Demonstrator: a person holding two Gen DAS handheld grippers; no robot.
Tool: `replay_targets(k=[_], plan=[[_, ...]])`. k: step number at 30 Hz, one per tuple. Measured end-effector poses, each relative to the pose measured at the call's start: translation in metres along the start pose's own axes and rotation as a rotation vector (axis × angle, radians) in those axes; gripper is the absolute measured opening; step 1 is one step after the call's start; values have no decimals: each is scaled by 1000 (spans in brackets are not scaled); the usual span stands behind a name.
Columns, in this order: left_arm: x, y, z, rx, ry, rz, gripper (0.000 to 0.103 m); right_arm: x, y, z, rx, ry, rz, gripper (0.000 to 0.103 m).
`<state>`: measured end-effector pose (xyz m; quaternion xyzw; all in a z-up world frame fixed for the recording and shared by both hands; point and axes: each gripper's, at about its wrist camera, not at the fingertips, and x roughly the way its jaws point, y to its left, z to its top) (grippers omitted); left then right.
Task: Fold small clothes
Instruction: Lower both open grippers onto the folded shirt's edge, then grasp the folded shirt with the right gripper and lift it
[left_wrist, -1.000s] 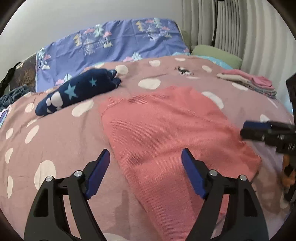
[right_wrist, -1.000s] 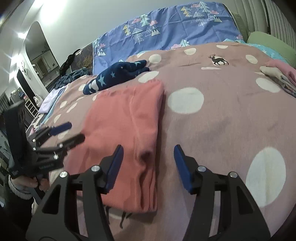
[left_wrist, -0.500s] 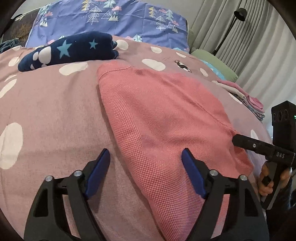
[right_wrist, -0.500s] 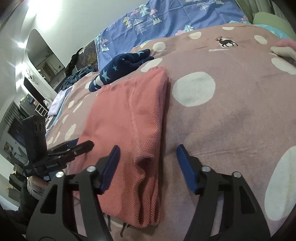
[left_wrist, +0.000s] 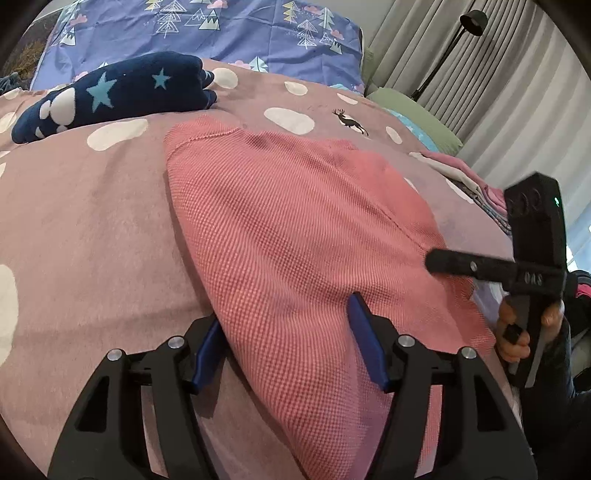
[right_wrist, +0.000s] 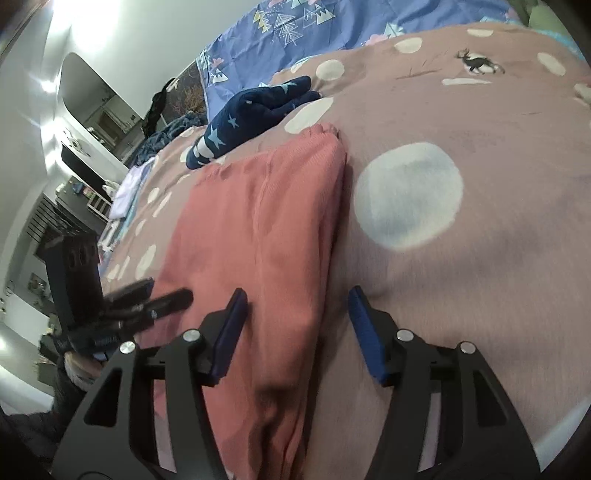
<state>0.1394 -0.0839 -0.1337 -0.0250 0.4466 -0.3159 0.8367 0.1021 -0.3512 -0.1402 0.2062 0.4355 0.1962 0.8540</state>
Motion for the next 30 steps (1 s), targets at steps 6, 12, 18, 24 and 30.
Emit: replay_targets(k=[6,12,18,24,30], plan=[[4,4,4,-6,-5,-26,67,15,2,8,-59,18,59,60],[9,2,8,6,-2,-30,69,21,7,12,-81,31,84,60],[14,2,14,17,5,-37,70,37,14,25,-101,45,58,51],[20,2,20,18,4,-38,70,40,13,26,-111,26,49,46],[19,2,18,16,-2,-36,70,36,13,23,-111,17,39,44]])
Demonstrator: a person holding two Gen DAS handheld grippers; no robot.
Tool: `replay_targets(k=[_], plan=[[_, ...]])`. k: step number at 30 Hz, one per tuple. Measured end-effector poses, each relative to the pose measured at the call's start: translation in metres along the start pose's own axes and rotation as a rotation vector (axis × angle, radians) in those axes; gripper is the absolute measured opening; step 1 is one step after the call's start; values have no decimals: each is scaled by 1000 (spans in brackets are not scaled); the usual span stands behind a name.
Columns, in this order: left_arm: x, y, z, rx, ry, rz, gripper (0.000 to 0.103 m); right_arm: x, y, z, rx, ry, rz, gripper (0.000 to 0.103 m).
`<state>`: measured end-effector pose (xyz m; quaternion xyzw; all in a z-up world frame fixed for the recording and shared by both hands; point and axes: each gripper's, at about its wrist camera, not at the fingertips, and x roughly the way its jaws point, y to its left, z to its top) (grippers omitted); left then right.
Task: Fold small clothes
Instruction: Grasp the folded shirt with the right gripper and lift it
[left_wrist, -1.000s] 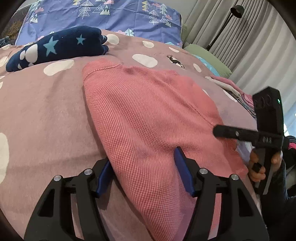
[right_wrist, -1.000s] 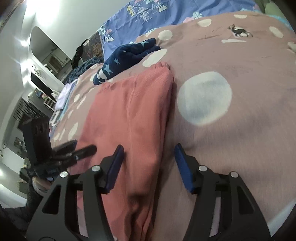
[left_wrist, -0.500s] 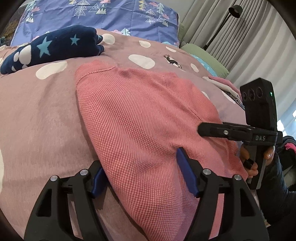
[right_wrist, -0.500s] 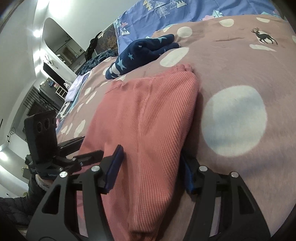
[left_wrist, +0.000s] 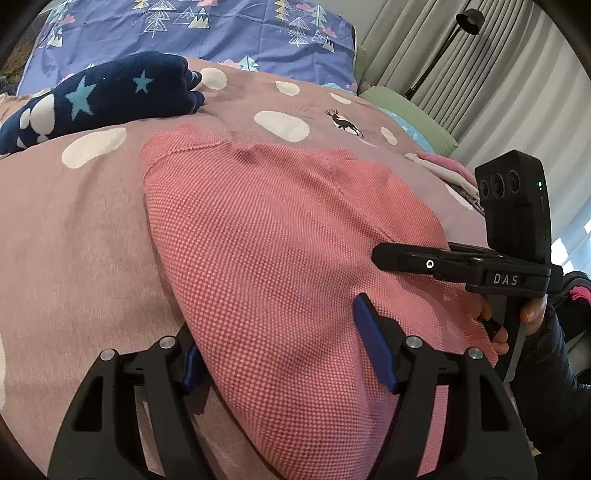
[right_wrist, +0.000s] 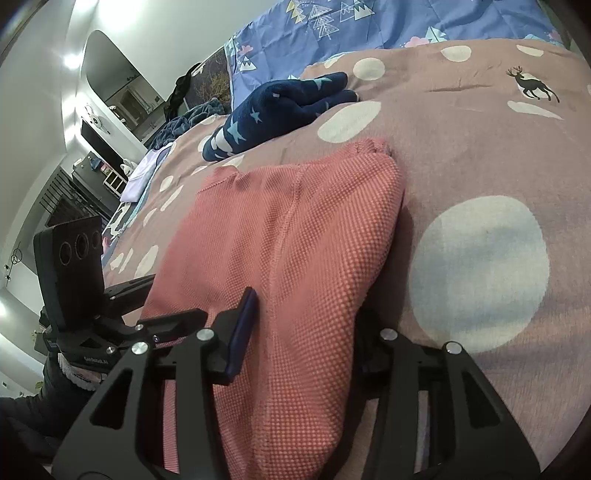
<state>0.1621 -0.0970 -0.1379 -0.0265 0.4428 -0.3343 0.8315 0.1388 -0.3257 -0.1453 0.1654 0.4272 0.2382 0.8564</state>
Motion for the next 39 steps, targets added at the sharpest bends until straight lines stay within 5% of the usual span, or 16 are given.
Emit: replay_targets(k=[8,13,16,18,22,29,39], plan=[[-13,4,-13,3,-15,2,70,-16,1,-16,2,-12,-14,43],[-11,-2,-13,27,-10,56,67,-8,7,-8,18,-8,-65,31],[-13,-12,-10,45,-20,111,55,-10,30,-7,-41,-29,-177,23],[-19,-23,-6,85,-39,165,33,-15,47,-7,-105,-56,-239,20],[-42,-42,8,135,-90,183,26,-42,63,-2,-140,-130,-239,19],[-60,-95,65,279,-201,184,26,-108,75,25,-223,-325,-335,19],[-6,-139,164,404,-285,238,26,-134,36,101,-266,-487,-513,19]])
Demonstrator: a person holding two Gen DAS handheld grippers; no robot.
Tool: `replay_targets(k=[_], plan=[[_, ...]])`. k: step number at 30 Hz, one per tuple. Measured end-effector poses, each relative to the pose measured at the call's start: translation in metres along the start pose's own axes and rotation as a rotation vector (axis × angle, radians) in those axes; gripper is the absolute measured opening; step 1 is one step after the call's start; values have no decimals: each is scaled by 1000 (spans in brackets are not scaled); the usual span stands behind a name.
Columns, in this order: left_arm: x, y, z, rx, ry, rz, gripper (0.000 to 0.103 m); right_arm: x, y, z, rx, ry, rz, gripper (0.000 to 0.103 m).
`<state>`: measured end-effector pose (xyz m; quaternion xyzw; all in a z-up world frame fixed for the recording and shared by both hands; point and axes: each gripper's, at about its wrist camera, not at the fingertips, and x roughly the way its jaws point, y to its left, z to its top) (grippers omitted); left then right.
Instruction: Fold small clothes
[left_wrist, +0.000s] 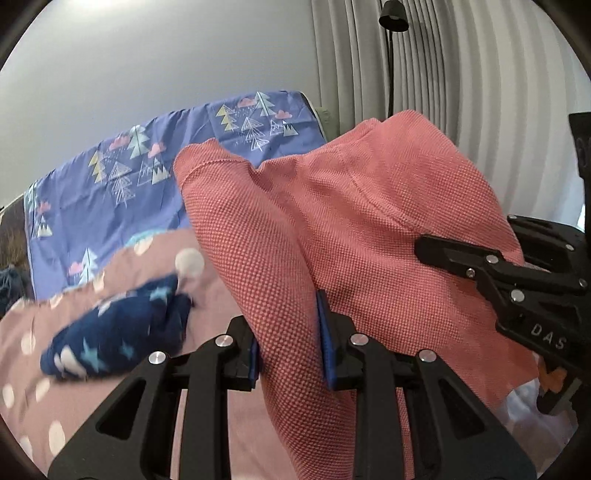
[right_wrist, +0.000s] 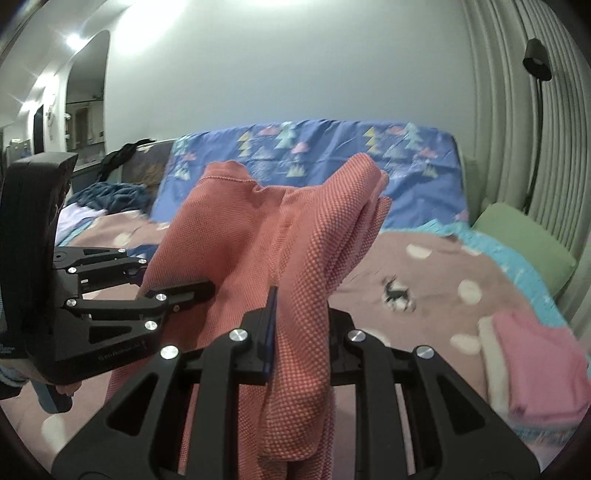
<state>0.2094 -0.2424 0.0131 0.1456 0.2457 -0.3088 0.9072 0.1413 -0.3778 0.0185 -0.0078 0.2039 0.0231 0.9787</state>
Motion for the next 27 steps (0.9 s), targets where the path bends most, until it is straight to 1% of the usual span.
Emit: replay_targets(k=[5,8,10,14,17,18,19,20,21,22,23,24,25,26,27], plan=[[46,5,37,39,2,41,26,46,-22,24,-7,-7,-66,19],[75,7,50,79,3,82,27,72,-35,30,11,-13,-88,19],[94,8,53,101,7,110,27,98,-46,28,49,1,-103,20],[142,11,50,113,59,148,27,144,-59,20,103,45,-119,20],[167,12,46,131,77,175,27,175,-67,13,129,68,-125,20],[173,13,44,135,82,185,32,184,-68,11,131,76,-128,20],[180,14,42,143,87,203,37,189,-68,9,131,81,-132,23],[191,16,38,159,105,249,54,200,-70,6,127,89,-153,27],[199,19,34,166,121,296,66,210,-72,0,121,101,-220,49],[205,24,29,165,136,335,67,217,-74,-6,118,111,-290,71],[211,33,19,141,165,327,67,225,-81,-17,135,135,-375,72],[215,40,9,110,200,287,67,230,-90,-26,190,170,-373,72],[218,43,1,92,231,256,67,233,-102,-35,262,205,-345,72],[222,46,-13,83,278,214,68,234,-120,-46,382,250,-300,70],[223,46,-24,89,295,194,68,233,-129,-53,453,271,-272,68]])
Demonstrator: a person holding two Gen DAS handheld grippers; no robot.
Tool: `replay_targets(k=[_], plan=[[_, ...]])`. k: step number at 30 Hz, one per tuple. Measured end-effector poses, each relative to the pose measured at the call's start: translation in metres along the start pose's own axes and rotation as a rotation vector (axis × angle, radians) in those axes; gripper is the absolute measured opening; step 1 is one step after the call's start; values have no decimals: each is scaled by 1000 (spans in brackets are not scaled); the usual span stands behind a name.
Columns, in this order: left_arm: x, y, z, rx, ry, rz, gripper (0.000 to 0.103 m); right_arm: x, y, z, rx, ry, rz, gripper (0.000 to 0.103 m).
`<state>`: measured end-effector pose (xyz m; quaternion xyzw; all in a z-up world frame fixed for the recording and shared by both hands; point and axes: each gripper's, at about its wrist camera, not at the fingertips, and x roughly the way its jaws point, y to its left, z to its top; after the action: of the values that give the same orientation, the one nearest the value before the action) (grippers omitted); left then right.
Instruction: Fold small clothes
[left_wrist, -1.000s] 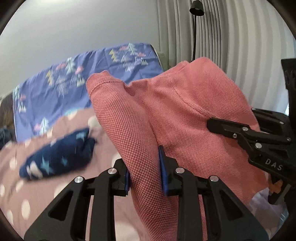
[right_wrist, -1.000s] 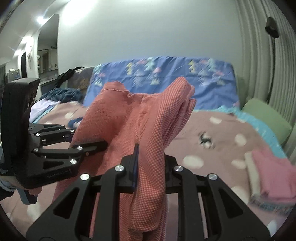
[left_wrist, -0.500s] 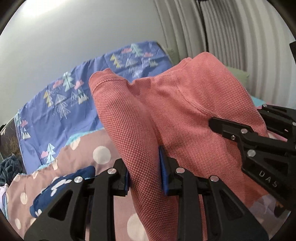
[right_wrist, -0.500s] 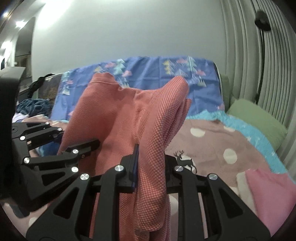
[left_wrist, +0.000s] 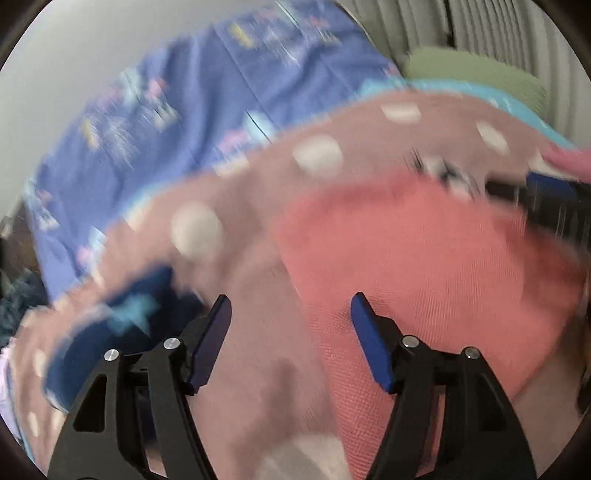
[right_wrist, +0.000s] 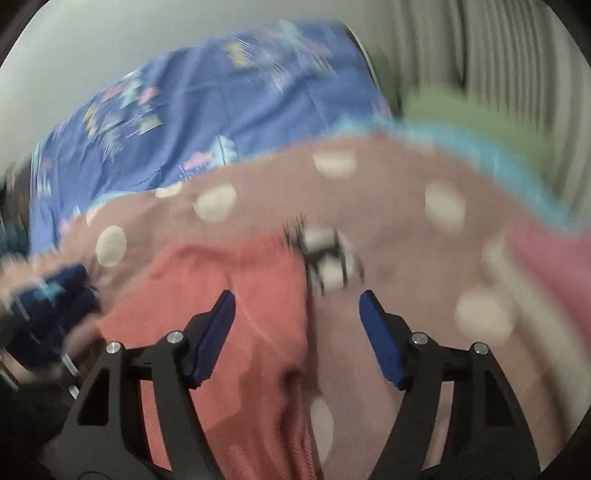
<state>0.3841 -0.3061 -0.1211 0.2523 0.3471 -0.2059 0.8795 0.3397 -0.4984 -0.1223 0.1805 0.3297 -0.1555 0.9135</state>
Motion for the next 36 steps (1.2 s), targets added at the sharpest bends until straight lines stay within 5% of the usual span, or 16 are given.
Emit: replay_targets(k=[5,11,14,19,24,32,36], plan=[[-10,6,-22,-83,7,-61,68,-9,-17,-25,94,64,62,68],[-55,-7,-62,-117,-45,-86,68,-75,-16,-78,75,25,90,72],[-87,-7,-81,-174,-52,-116,84,-116,-23,-104,62,-19,85,72],[-165,-25,-118,-143,-183,-20,95,-179,-38,-147,45,-73,40,73],[-240,-31,-145,-183,-272,-26,102,-263,-36,-177,-47,-165,18,83],[-346,-39,-178,-194,-406,109,102,-376,-22,-185,-111,-308,48,93],[-380,-42,-193,-179,-420,100,102,-414,-6,-193,-149,-358,47,97]])
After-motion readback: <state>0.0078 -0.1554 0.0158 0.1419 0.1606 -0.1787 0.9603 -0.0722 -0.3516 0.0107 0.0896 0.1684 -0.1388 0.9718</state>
